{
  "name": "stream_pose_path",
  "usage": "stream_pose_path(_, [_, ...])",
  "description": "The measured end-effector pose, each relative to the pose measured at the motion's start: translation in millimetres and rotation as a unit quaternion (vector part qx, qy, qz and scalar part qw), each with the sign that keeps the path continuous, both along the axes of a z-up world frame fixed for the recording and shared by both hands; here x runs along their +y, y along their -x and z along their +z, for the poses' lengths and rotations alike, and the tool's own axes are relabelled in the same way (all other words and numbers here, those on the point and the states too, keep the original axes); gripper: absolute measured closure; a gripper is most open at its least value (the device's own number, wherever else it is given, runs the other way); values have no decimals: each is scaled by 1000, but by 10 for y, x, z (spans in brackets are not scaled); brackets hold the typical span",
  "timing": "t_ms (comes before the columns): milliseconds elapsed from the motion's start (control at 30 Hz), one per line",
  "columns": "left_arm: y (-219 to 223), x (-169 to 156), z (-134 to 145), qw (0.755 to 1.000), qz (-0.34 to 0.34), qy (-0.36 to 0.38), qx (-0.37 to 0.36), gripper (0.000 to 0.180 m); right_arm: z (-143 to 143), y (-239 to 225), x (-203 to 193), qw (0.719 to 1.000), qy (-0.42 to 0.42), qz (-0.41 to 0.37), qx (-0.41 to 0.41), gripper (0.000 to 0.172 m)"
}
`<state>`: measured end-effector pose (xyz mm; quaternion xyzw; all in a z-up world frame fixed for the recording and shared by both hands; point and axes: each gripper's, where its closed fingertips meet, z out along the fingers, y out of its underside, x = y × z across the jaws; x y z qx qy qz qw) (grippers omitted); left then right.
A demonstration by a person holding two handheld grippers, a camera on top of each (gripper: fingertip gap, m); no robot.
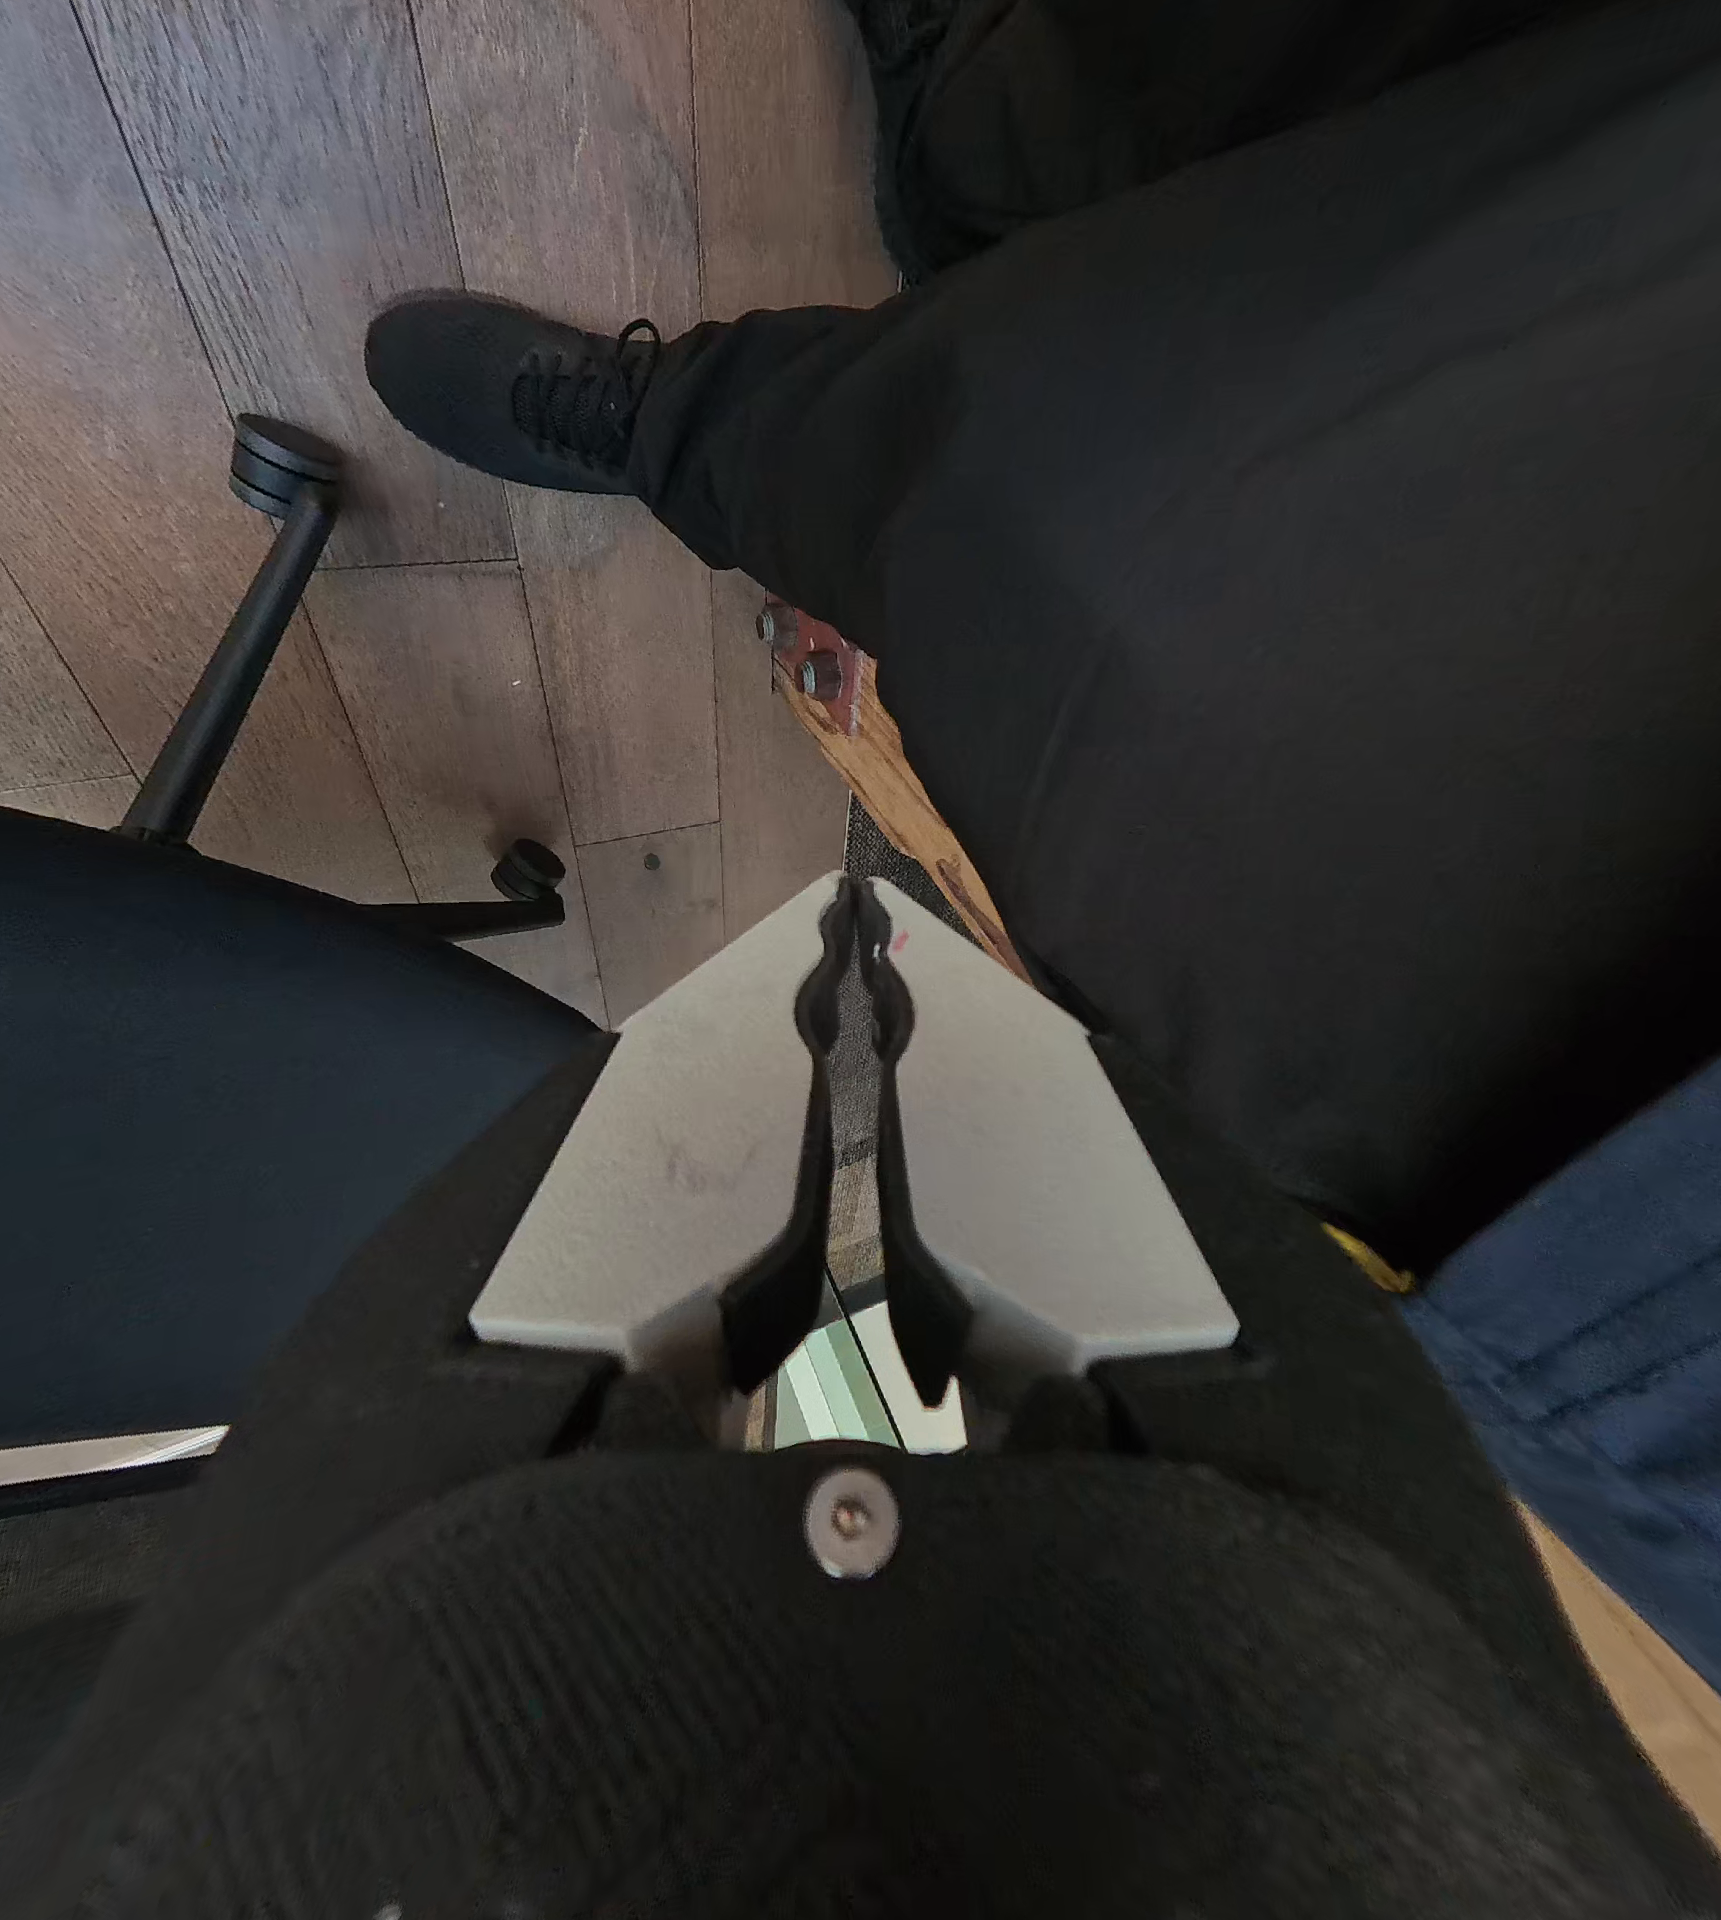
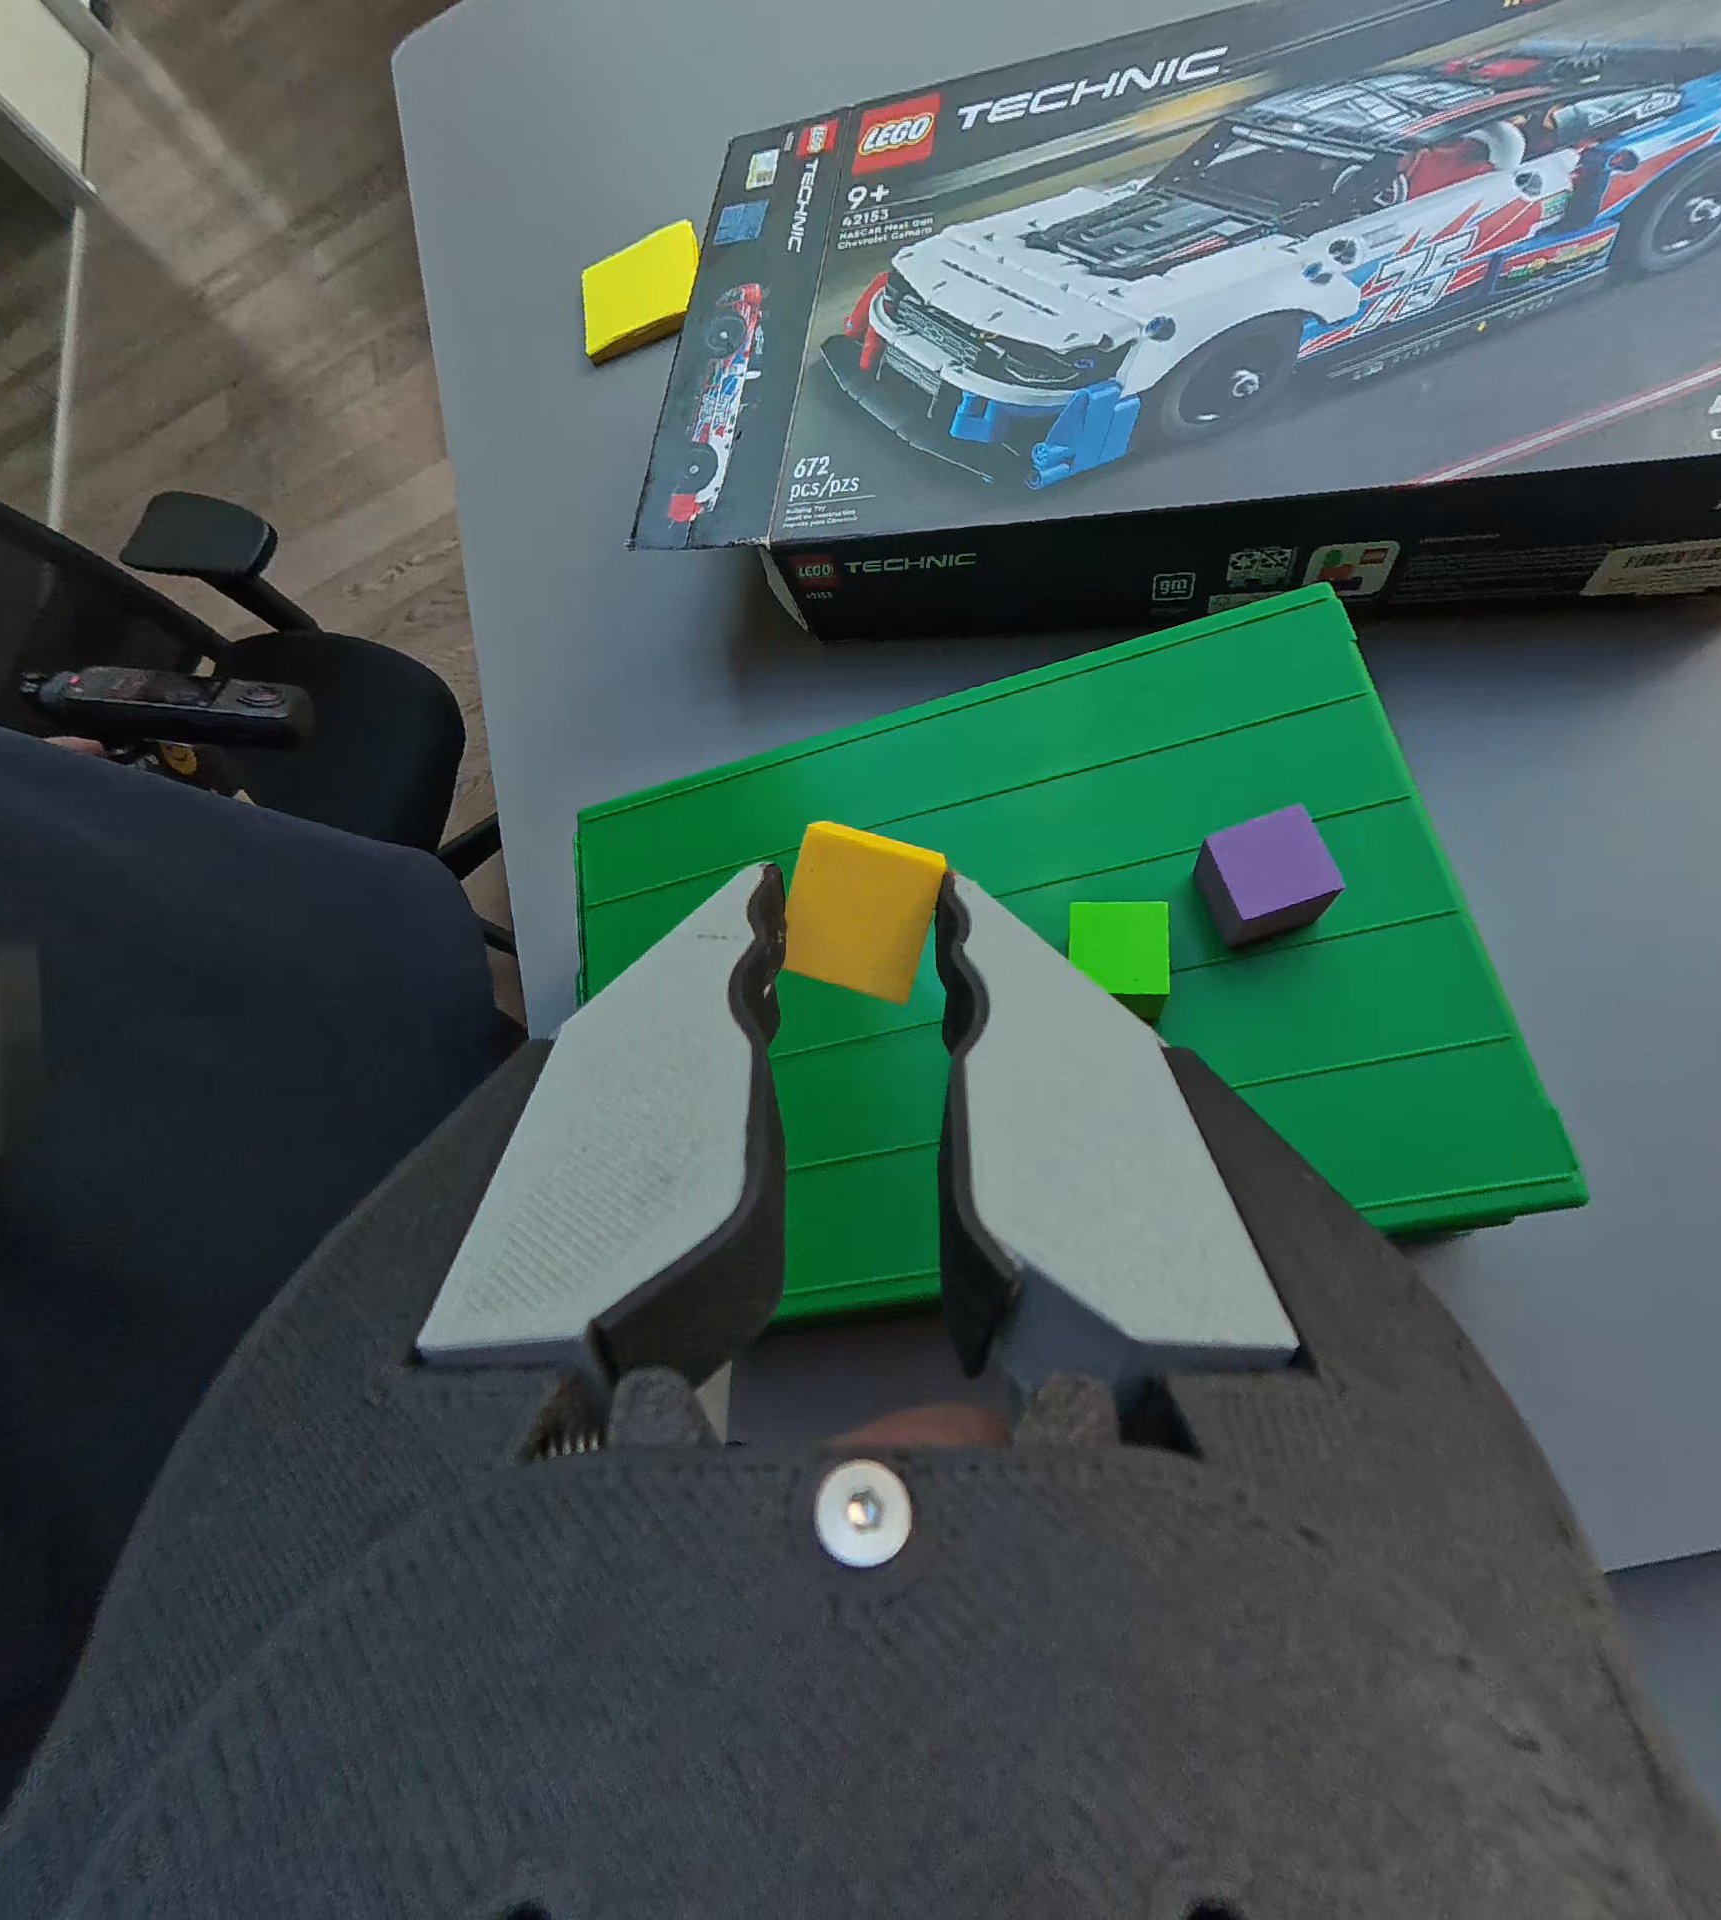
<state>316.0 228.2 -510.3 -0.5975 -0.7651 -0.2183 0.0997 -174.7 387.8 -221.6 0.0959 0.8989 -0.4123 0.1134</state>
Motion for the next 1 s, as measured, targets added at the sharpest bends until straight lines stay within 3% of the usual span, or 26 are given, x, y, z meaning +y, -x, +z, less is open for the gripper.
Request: stream_pose_path(1000, [147, -111, -3, 1000, -14, -5, 6, 180, 16, -17, -38, 1000, 2, -10, 13, 145])
